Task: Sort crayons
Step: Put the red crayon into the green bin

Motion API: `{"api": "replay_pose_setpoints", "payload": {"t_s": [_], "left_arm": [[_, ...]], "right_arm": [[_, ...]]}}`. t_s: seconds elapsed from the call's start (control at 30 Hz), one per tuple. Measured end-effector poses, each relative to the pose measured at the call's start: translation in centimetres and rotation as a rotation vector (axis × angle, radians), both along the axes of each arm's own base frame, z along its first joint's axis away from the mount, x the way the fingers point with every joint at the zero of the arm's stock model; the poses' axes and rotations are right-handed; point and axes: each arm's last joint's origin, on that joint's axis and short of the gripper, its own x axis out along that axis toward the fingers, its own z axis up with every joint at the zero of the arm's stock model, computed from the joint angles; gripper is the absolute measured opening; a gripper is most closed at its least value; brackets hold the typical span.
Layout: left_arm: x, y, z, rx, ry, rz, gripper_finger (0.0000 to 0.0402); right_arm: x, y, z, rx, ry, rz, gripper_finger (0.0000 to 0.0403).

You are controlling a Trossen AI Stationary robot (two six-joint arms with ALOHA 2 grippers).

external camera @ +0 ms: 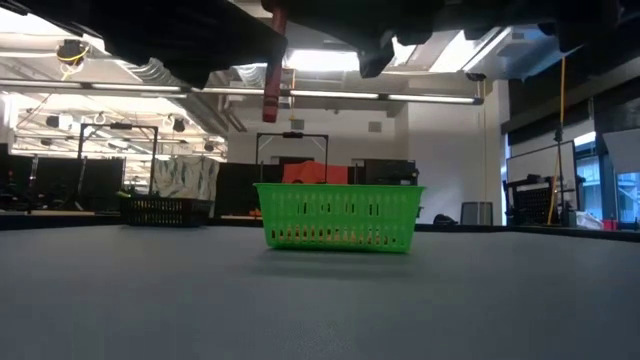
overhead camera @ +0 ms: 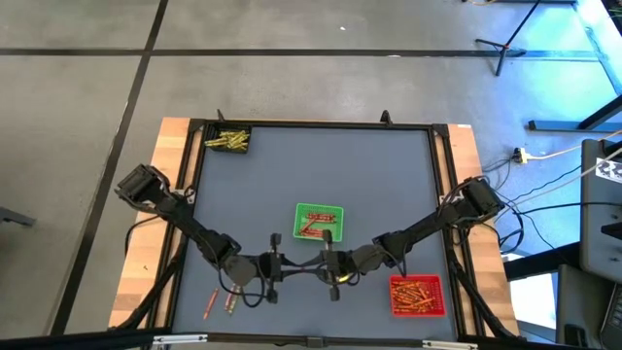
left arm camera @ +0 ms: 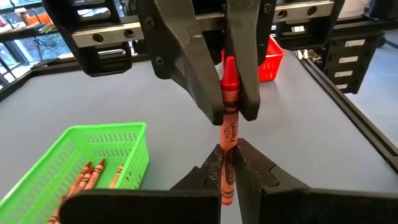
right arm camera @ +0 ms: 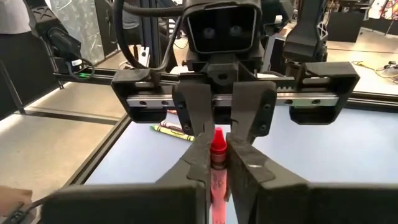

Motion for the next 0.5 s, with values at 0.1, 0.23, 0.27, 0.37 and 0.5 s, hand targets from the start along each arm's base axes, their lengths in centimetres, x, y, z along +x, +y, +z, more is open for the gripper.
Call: {"api": "replay_pose_setpoints", "payload": {"t_s": [0.1,0.23,0.27,0.37,0.5], "left_arm": [[0.16,0.24,-0.01,-0.018,0.001,0.008,0.0008],[0.25,0.35,-0.04,-0.021,0.006,-0.003,0.0033],[0.26,0.34,0.00,-0.025,0.004,-0.004,0.0043],[0.25,0.25,0.03,-0.028,0.004,-0.012,0.0074],[-0.14,-0.04,0.32,-0.021,0.002,-0.009,0.0100]], "right_arm": [[0.01,-0.02,0.00,-0.002,0.000,0.003,0.0032],[0.02,-0.04,-0.05,-0.013,0.004,0.006,0.0011],[0.01,-0.04,-0.09,-0.021,0.006,0.008,0.0012],[0.01,-0.09,-0.16,-0.034,0.011,-0.006,0.0023],[-0.31,-0.29,0.34,-0.076,0.039,-0.029,0.0012]]}}
